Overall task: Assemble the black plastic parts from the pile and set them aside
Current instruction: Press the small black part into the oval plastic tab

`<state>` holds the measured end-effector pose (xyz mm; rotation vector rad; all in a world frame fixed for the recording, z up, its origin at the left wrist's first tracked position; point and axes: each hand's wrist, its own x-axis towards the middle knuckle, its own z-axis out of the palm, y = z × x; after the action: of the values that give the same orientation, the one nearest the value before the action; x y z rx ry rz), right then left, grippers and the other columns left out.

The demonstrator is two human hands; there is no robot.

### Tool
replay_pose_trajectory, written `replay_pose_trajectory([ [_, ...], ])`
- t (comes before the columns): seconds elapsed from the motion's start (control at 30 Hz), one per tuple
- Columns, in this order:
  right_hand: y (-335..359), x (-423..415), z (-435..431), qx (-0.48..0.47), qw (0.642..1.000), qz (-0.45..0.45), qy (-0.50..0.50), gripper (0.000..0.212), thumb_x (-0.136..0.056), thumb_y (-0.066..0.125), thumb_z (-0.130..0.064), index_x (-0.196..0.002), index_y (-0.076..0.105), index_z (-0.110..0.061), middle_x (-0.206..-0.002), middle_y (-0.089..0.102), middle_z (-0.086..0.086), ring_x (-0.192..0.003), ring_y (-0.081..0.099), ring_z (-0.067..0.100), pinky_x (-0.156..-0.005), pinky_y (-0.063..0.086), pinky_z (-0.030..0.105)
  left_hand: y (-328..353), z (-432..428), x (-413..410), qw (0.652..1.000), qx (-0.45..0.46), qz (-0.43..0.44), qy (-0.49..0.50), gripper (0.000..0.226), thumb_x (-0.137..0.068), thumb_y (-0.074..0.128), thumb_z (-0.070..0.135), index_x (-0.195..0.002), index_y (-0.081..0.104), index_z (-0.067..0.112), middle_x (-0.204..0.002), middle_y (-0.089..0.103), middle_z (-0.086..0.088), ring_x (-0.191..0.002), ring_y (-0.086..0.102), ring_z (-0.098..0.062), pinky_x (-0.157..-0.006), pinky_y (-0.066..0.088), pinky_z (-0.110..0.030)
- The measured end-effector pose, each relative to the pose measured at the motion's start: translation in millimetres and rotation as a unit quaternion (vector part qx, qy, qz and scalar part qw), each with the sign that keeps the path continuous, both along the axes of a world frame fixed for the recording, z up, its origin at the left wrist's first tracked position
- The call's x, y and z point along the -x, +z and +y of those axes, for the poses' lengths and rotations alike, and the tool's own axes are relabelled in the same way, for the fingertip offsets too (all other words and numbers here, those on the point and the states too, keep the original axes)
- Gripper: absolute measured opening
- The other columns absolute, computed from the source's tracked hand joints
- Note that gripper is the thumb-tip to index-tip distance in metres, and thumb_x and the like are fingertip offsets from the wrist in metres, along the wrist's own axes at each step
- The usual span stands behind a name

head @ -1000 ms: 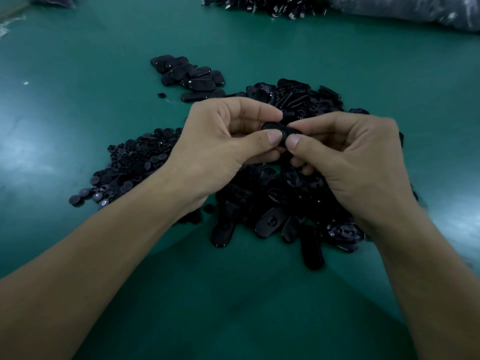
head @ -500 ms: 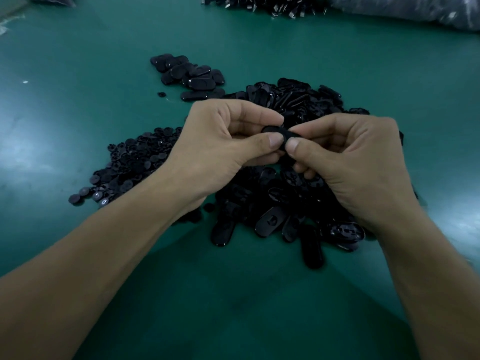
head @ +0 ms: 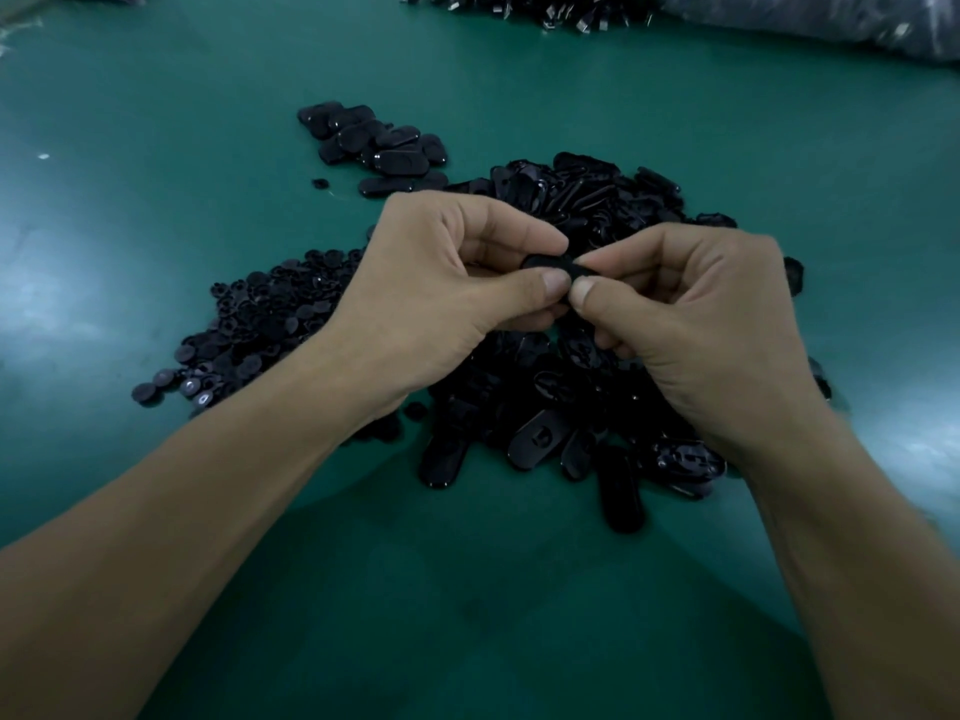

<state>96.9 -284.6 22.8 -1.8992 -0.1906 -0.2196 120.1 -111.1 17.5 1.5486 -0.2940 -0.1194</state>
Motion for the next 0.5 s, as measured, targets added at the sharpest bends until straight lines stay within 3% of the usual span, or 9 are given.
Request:
replay_pose_trajectory([
  [0.3, -1.2, 0.0, -2.0, 0.011, 1.0, -0.009, -0.002, 0.012, -0.085, 0.077, -0.008, -0.085, 0.075, -0.02, -0.066, 0.073, -0.007, -0.054, 0.065, 0.004, -0.052, 0.048, 0.014, 0.2, 0.6, -1.1, 0.999, -0.024, -0.017, 0.021, 0.016, -0.08, 0.079, -0.002, -0.086, 0.073, 0.011, -0.076, 0.074, -0.01, -0.068, 0.074, -0.019, -0.064, 0.06, -0.024],
  [0.5, -5.1, -0.8, -2.9, 0.026, 1.0, -0.015, -0.007, 0.012, -0.087, 0.076, -0.012, -0.093, 0.076, -0.022, -0.073, 0.075, -0.01, -0.06, 0.069, 0.005, -0.056, 0.05, 0.012, -4.1, 3.5, -3.9, 0.994, -0.09, -0.048, 0.039, 0.014, -0.081, 0.081, 0.007, -0.09, 0.074, 0.015, -0.078, 0.076, -0.006, -0.07, 0.076, -0.019, -0.066, 0.062, -0.028],
])
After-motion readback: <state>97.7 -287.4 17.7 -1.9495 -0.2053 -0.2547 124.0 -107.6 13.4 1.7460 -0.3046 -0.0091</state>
